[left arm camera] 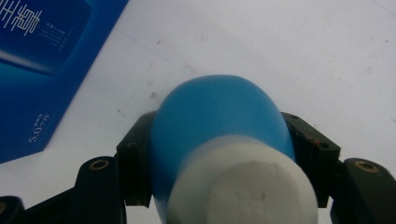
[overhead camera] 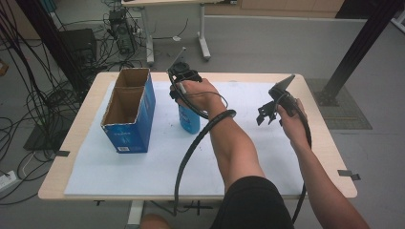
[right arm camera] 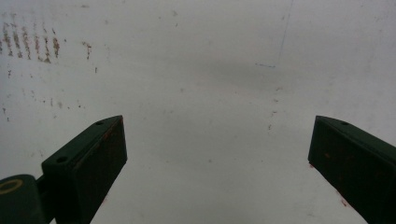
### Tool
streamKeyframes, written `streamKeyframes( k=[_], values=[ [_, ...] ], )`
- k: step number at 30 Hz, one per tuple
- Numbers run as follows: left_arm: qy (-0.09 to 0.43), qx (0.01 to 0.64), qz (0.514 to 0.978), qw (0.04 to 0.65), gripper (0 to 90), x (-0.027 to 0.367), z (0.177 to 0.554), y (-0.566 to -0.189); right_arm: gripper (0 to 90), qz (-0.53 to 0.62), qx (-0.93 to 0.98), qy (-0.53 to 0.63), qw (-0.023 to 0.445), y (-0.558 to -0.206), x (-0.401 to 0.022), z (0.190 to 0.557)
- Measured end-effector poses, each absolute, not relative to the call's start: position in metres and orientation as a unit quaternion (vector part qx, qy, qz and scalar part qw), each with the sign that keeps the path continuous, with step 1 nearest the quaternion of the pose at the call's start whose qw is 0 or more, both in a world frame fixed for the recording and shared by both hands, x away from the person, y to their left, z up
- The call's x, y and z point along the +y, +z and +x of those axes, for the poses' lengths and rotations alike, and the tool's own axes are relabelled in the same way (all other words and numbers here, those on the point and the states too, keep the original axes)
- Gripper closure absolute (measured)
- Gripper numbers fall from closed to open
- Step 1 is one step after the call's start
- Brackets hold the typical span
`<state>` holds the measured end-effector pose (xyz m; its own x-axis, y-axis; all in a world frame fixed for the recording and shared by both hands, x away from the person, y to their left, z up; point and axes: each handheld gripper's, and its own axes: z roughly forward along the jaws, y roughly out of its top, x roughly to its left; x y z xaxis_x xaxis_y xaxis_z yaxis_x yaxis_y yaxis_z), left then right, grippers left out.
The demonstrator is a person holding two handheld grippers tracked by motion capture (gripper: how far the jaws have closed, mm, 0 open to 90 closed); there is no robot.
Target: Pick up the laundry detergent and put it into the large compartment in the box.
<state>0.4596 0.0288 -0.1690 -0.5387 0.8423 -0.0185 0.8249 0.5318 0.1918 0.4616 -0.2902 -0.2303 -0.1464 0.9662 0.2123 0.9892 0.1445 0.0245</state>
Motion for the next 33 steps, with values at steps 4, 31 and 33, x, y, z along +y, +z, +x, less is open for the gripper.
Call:
streamKeyframes(
  k=[4,31,33],
  values=[
    [0.079,0.873,0.477,0.054,36.6,0.0292,0.46,-0.1689,4.5,-0.65,-0.753,-0.078,0.073,-0.2306,-0.2899,0.4622],
    [0.079,0.874,0.477,0.056,36.7,0.0302,0.4596,-0.1689,4.5,-0.648,-0.754,-0.075,0.071,-0.2296,-0.2881,0.4604],
    [0.079,0.874,0.477,0.056,36.8,0.0304,0.4595,-0.1689,4.5,-0.649,-0.754,-0.074,0.072,-0.2294,-0.2867,0.4607]
  ],
)
